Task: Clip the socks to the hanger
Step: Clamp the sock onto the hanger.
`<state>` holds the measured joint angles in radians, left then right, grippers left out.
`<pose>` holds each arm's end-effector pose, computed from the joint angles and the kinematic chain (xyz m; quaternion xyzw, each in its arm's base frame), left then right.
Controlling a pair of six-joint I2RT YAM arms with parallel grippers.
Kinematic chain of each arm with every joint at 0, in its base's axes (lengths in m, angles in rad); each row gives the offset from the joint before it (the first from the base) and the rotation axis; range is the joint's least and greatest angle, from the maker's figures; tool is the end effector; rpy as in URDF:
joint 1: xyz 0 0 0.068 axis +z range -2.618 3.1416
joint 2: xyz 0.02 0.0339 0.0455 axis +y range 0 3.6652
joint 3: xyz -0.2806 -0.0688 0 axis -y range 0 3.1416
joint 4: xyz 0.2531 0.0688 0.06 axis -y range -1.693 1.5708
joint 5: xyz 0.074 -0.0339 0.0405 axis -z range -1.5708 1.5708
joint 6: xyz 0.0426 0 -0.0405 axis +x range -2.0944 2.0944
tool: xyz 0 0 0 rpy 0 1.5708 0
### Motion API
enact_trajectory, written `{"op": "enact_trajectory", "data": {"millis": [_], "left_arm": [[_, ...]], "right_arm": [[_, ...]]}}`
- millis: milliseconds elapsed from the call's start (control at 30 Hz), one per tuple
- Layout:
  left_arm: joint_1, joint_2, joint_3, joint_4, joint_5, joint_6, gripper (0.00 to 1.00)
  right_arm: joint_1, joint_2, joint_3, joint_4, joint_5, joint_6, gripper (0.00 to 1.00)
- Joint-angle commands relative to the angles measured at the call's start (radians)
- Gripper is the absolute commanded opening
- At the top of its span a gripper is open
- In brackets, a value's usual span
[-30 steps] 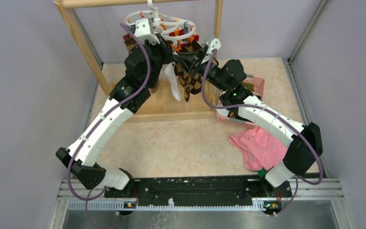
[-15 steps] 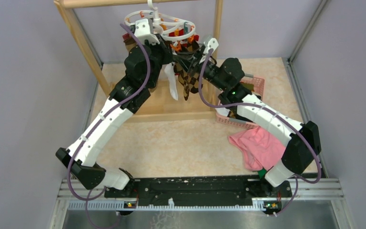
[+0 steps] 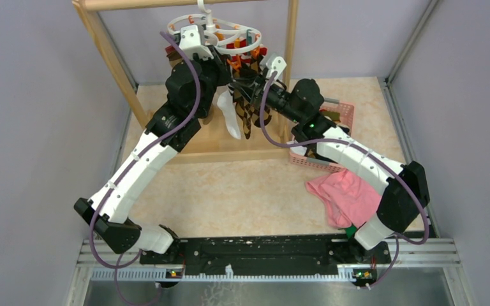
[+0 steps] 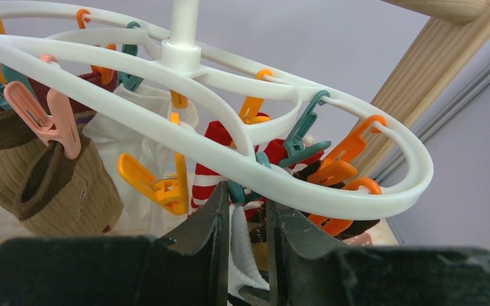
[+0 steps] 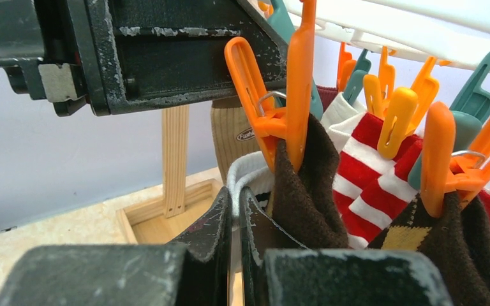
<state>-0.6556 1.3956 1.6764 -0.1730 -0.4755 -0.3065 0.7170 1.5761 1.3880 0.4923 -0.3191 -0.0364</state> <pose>0.2567 -0.1728 0.5296 -0.0599 0.6698 -0.1952 0.7140 0.2856 0.2667 0.4400 -0.3340 0.4962 0.3543 0.7188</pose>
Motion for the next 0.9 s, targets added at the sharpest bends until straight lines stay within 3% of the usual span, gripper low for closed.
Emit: {"op": "enact_trajectory", "data": {"millis": [0, 867], "left_arm": [[0.004, -0.035, -0.003, 0.043, 0.014, 0.011, 0.19], [0.004, -0.031, -0.013, 0.038, 0.018, 0.003, 0.19]], "right_arm": [[-0.008, 0.006, 0.059, 0.017, -0.029, -0.016, 0.00], [-0.008, 0.009, 0.103, 0.038, -0.051, -0.021, 0.00]]}}
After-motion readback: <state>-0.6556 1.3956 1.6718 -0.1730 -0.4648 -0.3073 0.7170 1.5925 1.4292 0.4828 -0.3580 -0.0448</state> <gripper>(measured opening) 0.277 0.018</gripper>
